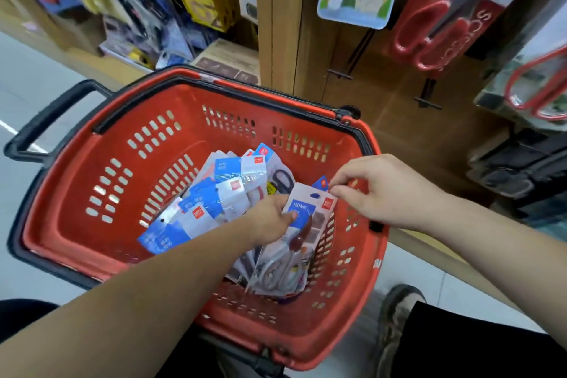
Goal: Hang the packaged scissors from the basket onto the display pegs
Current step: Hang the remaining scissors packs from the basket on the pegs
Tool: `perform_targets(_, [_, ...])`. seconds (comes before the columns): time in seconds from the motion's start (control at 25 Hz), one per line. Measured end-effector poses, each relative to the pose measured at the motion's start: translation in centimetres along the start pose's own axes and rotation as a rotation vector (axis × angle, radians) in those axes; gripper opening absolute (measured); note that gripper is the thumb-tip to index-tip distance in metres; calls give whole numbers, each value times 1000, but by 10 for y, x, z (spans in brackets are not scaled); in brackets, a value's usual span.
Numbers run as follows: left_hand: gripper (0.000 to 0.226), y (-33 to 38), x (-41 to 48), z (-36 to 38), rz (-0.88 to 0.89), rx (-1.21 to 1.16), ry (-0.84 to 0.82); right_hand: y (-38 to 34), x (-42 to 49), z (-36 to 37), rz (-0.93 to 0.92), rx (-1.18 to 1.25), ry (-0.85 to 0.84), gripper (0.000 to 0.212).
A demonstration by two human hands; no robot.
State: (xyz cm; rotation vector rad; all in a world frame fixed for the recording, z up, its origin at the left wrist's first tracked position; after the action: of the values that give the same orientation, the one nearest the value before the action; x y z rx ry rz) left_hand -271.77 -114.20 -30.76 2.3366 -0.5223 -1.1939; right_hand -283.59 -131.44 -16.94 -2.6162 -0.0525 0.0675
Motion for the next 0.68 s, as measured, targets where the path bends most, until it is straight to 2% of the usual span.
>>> perform_targets(0.12, [18,-3,-4,-6,-7,-109,-75,3,0,-3,14,46,34,11])
perform_targets(0.2, [28,-7,-16,-7,35,-105,-146,4,1,-4,34,91,51,13])
perform_targets(0.24, [32,-11,-21,-8,57,-54,-126,2,2,-4,41,104,49,14])
perform_targets(0.32, [36,-17,-27,-24,56,101,15,-1,5,0,50,107,37,13])
perform_targets(0.4, [35,-23,-27,-60,37,212,155,-5,10,7,41,104,29,11])
perform_targets(0.48, [33,-38,-28,-110,-24,254,218,-9,17,16,23,100,9,8])
perform_targets(0.56, [49,-60,-32,-148,-129,330,199,-14,23,27,16,116,-27,7])
perform_targets(0.68, [86,-93,-39,-155,-236,474,21,-25,35,40,0,147,-78,7])
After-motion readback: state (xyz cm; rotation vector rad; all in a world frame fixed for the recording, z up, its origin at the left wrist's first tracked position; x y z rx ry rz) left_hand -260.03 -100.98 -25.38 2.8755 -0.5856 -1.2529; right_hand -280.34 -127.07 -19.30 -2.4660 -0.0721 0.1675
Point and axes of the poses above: each hand's wrist, its own x-axis towards the middle knuckle, its own z-axis out of the palm, y = z × x, the point moved 2 cm from there along x, towards the middle knuckle, and after that the axes turned 13 degrees about -z, right-handed, at the moved point
